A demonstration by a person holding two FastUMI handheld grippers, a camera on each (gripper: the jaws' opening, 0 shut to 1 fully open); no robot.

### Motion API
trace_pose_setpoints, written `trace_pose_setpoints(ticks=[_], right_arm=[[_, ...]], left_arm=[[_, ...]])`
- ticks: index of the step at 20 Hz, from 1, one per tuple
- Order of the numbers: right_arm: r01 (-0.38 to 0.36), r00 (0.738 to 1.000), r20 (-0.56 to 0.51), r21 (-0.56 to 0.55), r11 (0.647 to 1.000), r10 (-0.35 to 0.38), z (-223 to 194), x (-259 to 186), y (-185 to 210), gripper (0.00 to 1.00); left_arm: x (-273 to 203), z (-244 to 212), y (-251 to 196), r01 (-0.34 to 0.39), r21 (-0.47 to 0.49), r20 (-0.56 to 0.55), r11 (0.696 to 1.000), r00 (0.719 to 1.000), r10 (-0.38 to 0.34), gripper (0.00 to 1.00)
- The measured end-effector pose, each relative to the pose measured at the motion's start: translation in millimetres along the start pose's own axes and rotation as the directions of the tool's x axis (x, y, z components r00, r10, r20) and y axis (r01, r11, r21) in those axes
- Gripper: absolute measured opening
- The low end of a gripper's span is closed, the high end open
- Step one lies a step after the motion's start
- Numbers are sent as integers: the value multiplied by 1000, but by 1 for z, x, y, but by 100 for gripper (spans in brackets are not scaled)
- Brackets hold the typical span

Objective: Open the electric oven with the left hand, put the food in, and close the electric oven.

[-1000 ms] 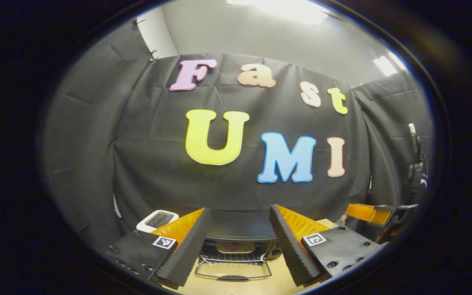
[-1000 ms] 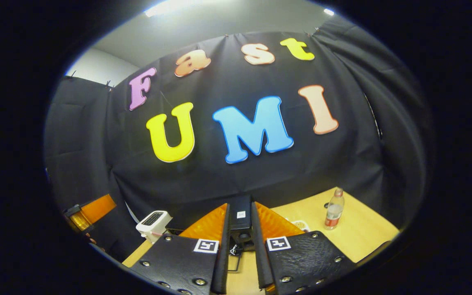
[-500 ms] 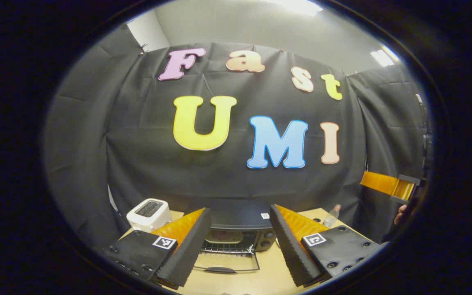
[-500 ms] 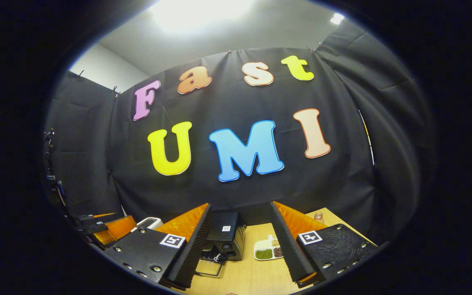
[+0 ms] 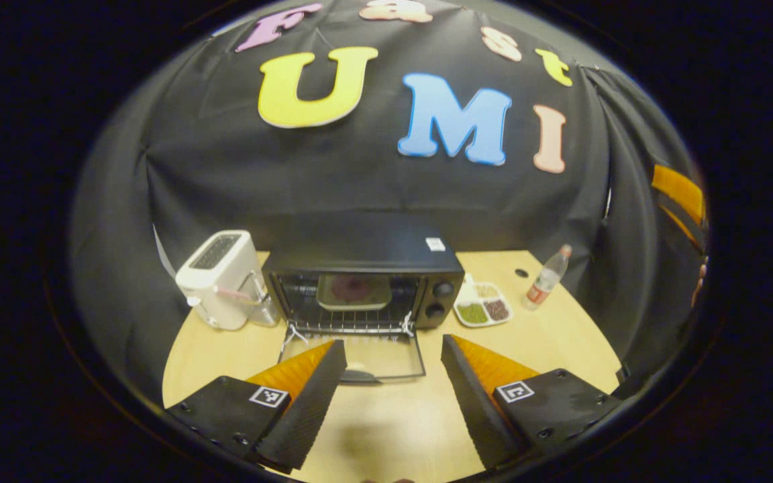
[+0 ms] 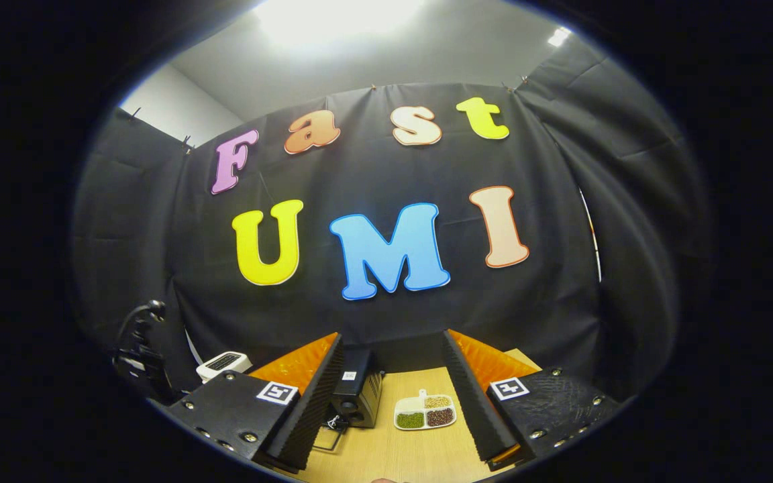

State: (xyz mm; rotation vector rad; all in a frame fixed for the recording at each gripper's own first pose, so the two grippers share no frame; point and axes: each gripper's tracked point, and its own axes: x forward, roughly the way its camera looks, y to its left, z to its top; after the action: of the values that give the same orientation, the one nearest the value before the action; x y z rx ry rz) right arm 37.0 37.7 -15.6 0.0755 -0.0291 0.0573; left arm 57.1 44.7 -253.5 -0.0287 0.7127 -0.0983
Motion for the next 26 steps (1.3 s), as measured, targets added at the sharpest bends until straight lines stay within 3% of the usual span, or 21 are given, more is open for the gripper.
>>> trace_pose_setpoints(ticks=[3,4,9,13,21,26], right_arm=[[20,1000,-12,-6,1000,-20,-3,-2,-8,89],[28,999,-16,-6,1000,-28,-5,-1,-11,89],[72,997,-41,-6,997,-72,-14,-3,-25,89],[102,993,-63,-9,995,-102,-22,-2,-33,89],[154,983,-101,-18,988,-155,-35,8,-45,89],[168,979,-115,-23,986,-169,-40,16,-47,89]], left_arm=[[23,-34,8,-9,-14,-123,1000,992,8,100],[30,-47,11,-10,-18,-163,1000,987,7,92],[63,-88,31,-33,12,-295,999,955,35,100],[93,-119,44,-45,-24,-396,999,918,31,97],[135,-157,69,-59,15,-521,998,852,58,98],[155,-166,72,-56,18,-550,998,833,57,98]])
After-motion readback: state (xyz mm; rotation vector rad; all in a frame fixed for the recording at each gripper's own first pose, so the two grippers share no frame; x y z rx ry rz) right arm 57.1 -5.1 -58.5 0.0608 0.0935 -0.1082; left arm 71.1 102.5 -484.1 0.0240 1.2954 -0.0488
